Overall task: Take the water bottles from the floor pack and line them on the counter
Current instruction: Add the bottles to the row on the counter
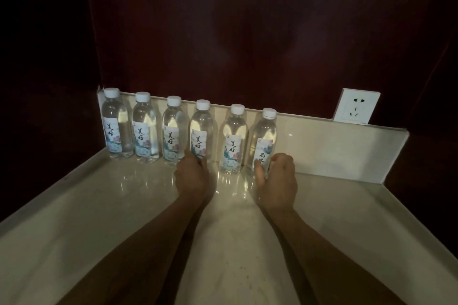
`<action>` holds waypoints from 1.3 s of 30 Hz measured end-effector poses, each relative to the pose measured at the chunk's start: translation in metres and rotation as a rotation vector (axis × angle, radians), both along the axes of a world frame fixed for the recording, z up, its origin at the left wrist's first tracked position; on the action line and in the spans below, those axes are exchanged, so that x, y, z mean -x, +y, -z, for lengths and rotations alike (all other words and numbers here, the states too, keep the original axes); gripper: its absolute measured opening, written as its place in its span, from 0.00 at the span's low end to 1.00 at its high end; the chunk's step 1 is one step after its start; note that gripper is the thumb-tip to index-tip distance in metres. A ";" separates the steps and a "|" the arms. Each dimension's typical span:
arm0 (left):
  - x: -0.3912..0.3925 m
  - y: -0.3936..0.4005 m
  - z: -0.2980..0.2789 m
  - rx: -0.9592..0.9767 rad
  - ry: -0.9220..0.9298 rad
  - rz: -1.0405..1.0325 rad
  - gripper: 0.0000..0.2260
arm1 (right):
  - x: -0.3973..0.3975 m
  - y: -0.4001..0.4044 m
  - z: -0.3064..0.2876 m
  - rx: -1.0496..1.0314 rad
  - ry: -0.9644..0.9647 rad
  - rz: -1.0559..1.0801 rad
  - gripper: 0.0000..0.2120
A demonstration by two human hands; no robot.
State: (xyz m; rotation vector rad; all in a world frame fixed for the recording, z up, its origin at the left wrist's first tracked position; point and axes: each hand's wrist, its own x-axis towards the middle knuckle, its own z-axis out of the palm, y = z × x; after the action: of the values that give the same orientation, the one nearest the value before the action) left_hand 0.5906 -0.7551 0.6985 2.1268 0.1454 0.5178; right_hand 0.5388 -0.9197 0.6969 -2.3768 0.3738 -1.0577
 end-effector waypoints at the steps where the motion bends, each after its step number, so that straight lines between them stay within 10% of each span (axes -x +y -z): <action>1: 0.000 0.000 0.000 -0.007 0.003 0.006 0.11 | 0.003 0.004 -0.001 0.033 -0.009 -0.029 0.16; 25: 0.015 0.017 -0.004 0.080 -0.001 0.161 0.16 | 0.057 0.073 -0.010 -0.016 0.039 -0.172 0.11; 39: 0.163 0.132 -0.018 0.270 -0.127 0.173 0.09 | 0.128 0.188 -0.016 -0.245 0.041 -0.452 0.03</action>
State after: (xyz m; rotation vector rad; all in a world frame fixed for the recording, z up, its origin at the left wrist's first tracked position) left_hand 0.4279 -0.6232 0.7170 1.8187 -0.0387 0.4996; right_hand 0.4111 -0.7316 0.7128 -2.1241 -0.0249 -0.7103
